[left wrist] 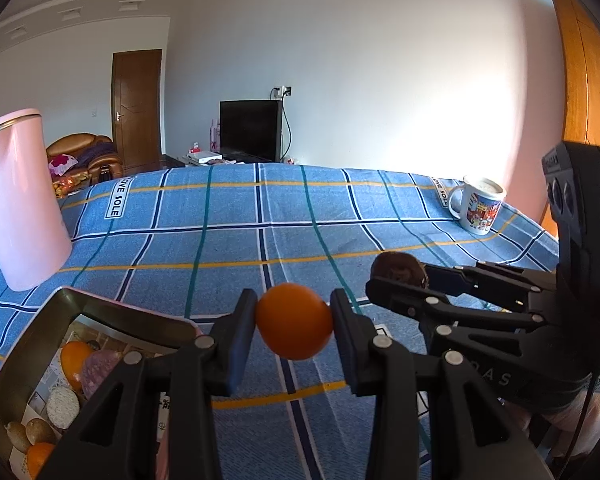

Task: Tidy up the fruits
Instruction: 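Carry the orange and passion fruit into the tin box and open both grippers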

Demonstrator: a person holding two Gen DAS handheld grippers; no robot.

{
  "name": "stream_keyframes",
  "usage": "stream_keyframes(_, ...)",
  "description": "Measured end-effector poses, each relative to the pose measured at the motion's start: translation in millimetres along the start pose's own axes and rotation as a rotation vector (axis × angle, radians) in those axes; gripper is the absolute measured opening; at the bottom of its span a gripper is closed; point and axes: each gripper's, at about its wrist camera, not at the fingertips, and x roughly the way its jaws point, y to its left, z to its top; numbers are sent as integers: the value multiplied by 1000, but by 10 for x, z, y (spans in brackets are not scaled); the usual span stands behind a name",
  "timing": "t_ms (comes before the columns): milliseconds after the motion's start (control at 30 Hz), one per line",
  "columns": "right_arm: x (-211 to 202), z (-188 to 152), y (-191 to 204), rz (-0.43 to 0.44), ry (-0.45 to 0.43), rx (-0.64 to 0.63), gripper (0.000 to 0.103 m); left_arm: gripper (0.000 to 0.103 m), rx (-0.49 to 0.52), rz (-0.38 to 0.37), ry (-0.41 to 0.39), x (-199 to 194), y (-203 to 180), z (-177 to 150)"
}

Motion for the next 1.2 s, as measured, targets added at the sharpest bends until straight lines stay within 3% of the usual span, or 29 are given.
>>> stream_keyframes(1200,-481,-107,126,-35,-256,-49,36,40,63,37,-150,-272,-127,-32)
